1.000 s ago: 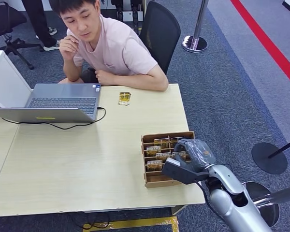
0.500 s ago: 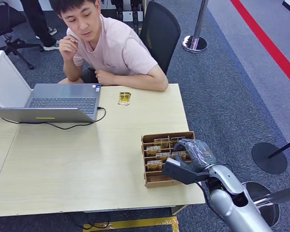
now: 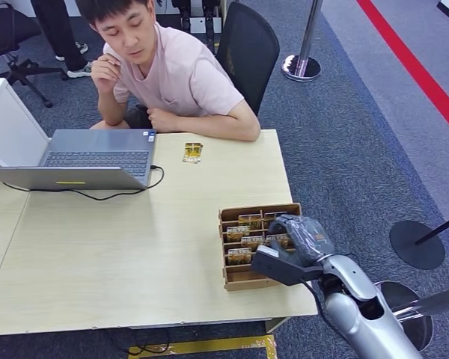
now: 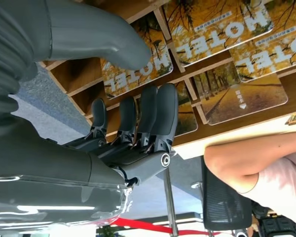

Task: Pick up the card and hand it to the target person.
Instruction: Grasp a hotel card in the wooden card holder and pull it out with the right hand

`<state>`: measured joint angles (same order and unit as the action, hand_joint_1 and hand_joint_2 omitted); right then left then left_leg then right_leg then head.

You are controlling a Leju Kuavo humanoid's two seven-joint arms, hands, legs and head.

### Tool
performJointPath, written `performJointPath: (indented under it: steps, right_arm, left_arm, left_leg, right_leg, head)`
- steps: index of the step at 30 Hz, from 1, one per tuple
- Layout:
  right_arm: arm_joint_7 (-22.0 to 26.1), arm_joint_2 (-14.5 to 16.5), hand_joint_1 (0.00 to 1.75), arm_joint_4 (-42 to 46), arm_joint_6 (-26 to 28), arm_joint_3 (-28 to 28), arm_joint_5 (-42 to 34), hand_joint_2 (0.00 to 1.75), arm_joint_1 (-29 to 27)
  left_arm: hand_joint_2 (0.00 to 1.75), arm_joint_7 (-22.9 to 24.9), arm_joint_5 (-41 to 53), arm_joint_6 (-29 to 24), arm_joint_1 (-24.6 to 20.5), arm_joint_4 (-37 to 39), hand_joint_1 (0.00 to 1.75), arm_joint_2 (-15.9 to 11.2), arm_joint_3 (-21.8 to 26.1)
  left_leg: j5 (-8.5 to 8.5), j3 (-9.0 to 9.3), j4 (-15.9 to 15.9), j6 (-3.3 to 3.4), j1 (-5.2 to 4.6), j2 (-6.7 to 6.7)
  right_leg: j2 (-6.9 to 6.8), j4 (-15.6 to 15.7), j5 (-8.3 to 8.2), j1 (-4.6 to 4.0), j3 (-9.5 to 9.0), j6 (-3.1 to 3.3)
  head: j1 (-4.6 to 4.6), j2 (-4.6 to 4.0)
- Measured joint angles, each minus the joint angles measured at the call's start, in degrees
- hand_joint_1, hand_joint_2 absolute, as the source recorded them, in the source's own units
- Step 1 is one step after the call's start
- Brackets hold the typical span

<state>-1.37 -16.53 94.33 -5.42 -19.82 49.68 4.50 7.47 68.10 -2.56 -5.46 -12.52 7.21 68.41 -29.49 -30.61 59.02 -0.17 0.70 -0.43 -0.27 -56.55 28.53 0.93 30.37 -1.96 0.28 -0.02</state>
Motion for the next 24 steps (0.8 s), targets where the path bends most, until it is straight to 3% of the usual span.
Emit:
performJointPath:
  steps: [11, 13, 17, 24]
  right_arm:
    - [0.0, -0.2, 1.03, -0.2, 0.0, -1.0, 0.0, 1.75, 0.0]
    - [0.0, -0.2, 1.08, -0.2, 0.0, -1.1, 0.0, 1.75, 0.0]
    - [0.0, -0.2, 1.45, -0.2, 0.0, -1.1, 0.0, 1.75, 0.0]
    - [-0.2, -0.2, 1.47, -0.2, 0.0, -1.2, 0.0, 1.75, 0.0]
  left_arm:
    - [1.75, -0.4, -0.1, 0.0, 0.0, 0.0, 0.00, 0.0, 0.0]
    - [1.75, -0.5, -0.2, 0.0, 0.0, 0.0, 0.00, 0.0, 0.0]
    - [1.75, -0.7, -0.2, 0.0, 0.0, 0.0, 0.00, 0.0, 0.0]
    - [1.75, -1.4, -0.1, 0.5, 0.0, 0.0, 0.00, 0.0, 0.0]
  left_leg:
    - [0.00, 0.00, 0.0, 0.00, 0.00, 0.00]
    - [0.00, 0.00, 0.0, 0.00, 0.00, 0.00]
    - [0.00, 0.00, 0.0, 0.00, 0.00, 0.00]
    - [0.00, 0.01, 0.0, 0.00, 0.00, 0.00]
  right_leg:
    - [0.00, 0.0, 0.00, 0.00, 0.00, 0.00]
    - [0.00, 0.0, 0.00, 0.00, 0.00, 0.00]
    - [0.00, 0.0, 0.00, 0.00, 0.00, 0.00]
    - [0.00, 0.0, 0.00, 0.00, 0.00, 0.00]
  head:
    - [0.00, 0.00]
    - [0.00, 0.01]
    - [0.00, 0.00]
    - [0.00, 0.01]
